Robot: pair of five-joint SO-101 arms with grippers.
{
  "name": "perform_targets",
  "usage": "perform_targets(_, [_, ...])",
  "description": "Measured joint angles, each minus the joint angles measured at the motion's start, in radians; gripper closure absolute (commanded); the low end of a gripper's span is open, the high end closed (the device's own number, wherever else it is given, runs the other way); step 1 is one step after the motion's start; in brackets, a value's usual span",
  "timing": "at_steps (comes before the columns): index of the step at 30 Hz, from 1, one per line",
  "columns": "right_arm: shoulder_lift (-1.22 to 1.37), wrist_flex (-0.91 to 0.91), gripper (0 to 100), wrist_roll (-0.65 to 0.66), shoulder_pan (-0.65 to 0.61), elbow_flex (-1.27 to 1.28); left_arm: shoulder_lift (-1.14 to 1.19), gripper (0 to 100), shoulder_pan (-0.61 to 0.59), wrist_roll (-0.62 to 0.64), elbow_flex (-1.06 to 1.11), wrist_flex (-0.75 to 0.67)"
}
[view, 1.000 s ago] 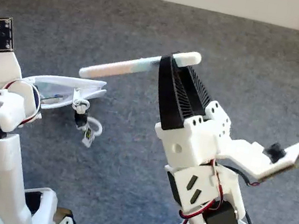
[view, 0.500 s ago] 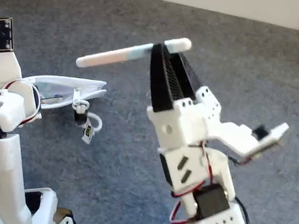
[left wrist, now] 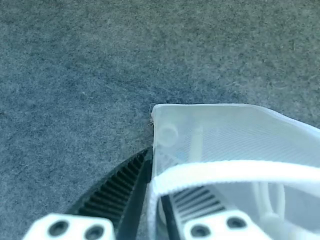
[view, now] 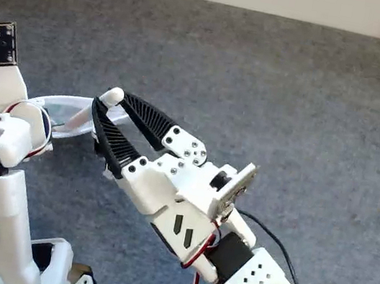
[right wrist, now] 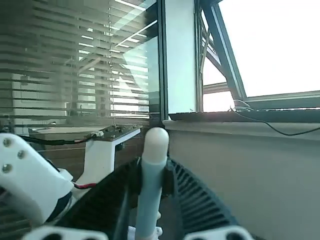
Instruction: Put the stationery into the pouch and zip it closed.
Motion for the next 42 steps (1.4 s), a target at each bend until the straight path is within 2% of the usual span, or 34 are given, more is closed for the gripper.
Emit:
perform_targets(6, [0.0,0.0,99.4,0.083,0.0,0.012,0.0,99,0.0,0.0,0.032,-0.037])
perform_targets(9, [0.0,0.005,99.4,0.169,-0.002,0.02,0.0,99,0.002,0.0,0.032,-0.037])
perform_targets(16, [0.072,0.149,99.1,0.385,-0.04,0.021,0.0,99,0.005,0.0,0.035,-0.037])
perform_targets(18, [0.098,0.157,96.8,0.43,-0.061,0.021,0.0,99,0.005,0.0,0.035,-0.037])
perform_targets(20, [0.12,0.158,90.6,0.459,-0.075,0.021,0.0,99,0.005,0.0,0.035,-0.037])
perform_targets(23, [0.124,0.158,85.1,0.47,-0.087,0.021,0.0,99,0.005,0.0,0.035,-0.037])
perform_targets(32, [0.124,0.163,85.1,0.463,-0.101,0.021,0.0,99,0.003,0.0,0.035,-0.038])
perform_targets(39, [0.063,0.35,87.2,0.459,-0.167,0.021,0.0,99,0.003,0.0,0.035,-0.038])
perform_targets(42, [0.002,0.42,92.0,0.388,-0.175,0.021,0.0,99,0.003,0.0,0.035,-0.038])
